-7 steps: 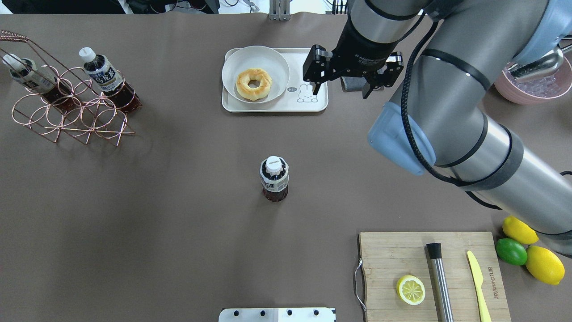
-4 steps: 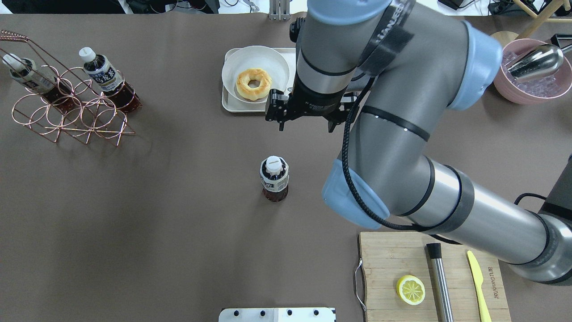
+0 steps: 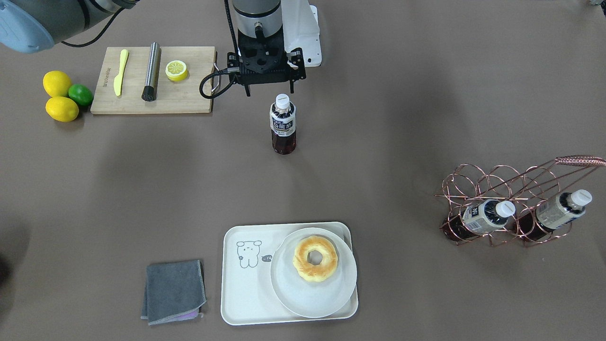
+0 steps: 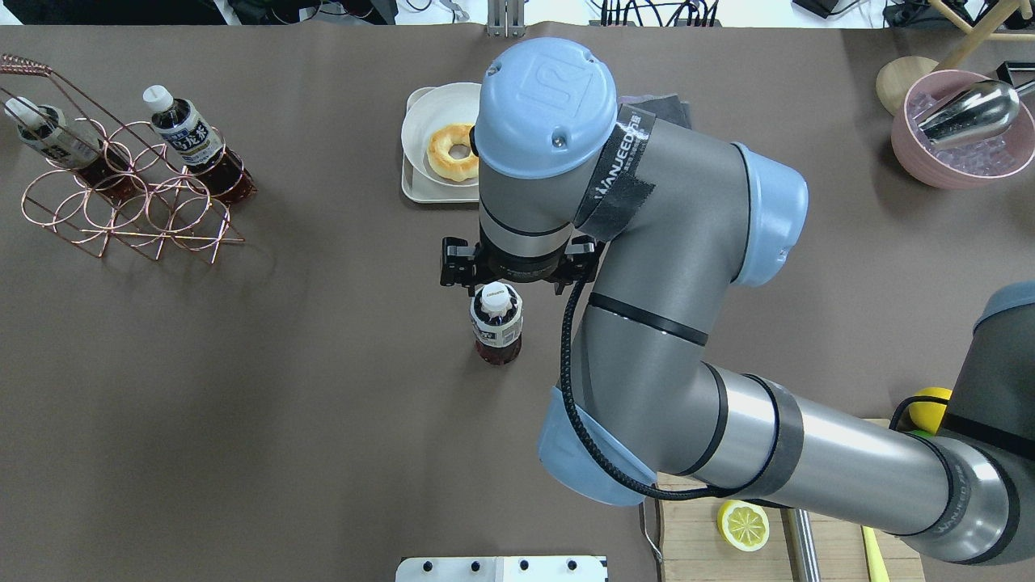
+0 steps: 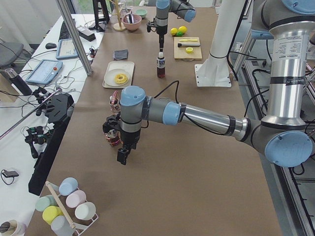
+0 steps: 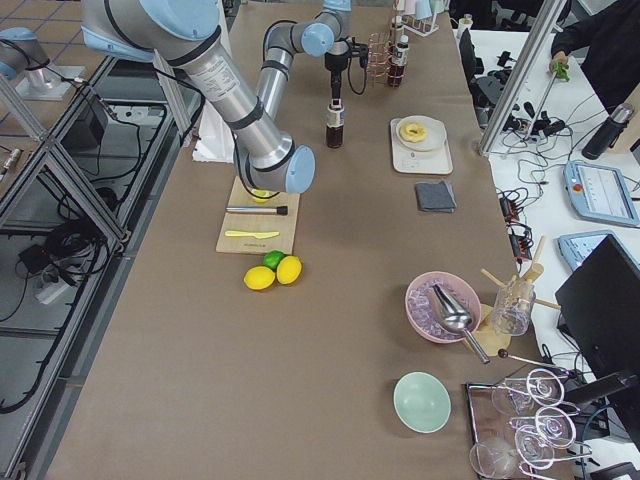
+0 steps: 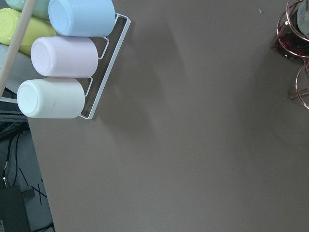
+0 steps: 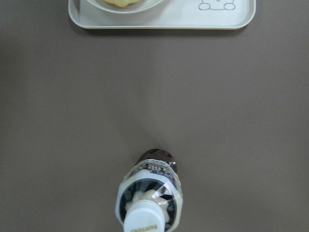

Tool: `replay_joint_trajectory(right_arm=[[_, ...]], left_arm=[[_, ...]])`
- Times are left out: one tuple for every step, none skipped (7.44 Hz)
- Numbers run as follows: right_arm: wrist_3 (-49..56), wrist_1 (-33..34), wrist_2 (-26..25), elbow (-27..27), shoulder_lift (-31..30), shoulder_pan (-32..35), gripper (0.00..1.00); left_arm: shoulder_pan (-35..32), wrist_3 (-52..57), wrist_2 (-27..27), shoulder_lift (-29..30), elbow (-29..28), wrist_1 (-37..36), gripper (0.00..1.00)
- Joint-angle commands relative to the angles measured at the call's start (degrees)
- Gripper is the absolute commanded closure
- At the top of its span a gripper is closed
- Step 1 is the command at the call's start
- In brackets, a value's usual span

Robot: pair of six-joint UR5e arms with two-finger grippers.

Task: Place tea on tray
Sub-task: 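Lower the right gripper onto the tea bottle cap and close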

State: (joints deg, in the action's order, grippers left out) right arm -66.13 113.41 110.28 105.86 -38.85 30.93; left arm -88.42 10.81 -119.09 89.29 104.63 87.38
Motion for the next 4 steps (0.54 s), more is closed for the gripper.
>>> replay_joint_trajectory(right_arm=[[-3.28,-8.97,-1.30,-4.59,-0.18,-1.22,0.01],[-3.30,-8.91,-1.30,-4.52,-0.18,-1.22,0.02],[-3.30,-8.65,-1.38,-4.52,-0.18,-1.31,0.09],[-3.30,-8.56,-1.38,-4.34,-0.35,-1.31,0.16]], left_arm=[[0.00,0.00,0.00,0.44,-1.44,0.86,0.02],[0.00,0.00,0.00,0.53,-1.45,0.86,0.02],[0.00,0.00,0.00,0.44,-1.53,0.86,0.02],[0.00,0.00,0.00,0.44,-1.53,0.86,0.02]])
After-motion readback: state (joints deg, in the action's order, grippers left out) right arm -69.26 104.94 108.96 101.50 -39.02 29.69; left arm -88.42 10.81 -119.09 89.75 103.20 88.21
